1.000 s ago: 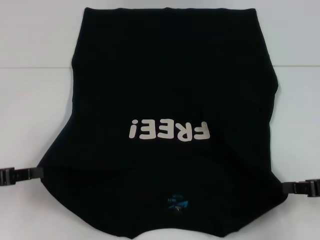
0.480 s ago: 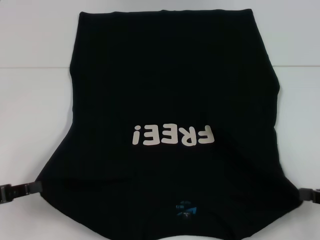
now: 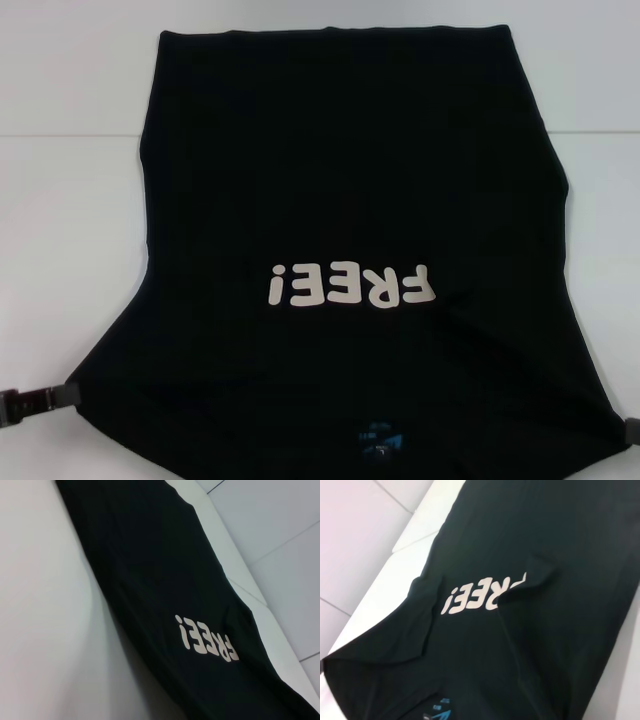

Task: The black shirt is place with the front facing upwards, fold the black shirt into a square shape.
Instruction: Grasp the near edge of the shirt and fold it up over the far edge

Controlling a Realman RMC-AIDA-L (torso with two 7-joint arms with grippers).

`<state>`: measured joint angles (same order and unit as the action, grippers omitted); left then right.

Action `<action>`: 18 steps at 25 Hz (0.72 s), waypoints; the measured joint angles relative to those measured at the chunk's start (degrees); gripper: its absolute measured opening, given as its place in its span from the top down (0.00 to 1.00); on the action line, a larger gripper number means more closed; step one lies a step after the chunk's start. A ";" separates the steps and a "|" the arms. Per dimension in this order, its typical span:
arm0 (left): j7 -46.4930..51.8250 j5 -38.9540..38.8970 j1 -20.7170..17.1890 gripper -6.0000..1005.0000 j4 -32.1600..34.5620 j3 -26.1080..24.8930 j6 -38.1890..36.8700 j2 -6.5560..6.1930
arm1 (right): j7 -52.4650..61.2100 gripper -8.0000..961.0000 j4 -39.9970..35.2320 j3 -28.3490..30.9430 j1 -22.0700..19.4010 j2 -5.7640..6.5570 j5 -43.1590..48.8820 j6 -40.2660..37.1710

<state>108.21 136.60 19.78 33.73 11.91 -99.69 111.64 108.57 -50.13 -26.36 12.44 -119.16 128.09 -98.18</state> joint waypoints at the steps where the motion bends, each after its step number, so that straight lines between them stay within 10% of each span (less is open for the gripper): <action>1: -0.05 0.06 -0.18 0.99 -0.01 0.07 -0.04 -0.01 | -0.39 0.98 0.62 0.45 -0.20 0.13 0.16 0.14; 18: 0.24 1.77 0.09 0.99 -2.26 -0.40 -0.13 0.09 | -1.98 0.98 3.93 5.69 1.37 1.53 2.73 -1.55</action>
<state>108.46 138.36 19.87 31.47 11.51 -99.82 111.72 106.58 -46.20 -20.67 13.81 -117.63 130.82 -99.73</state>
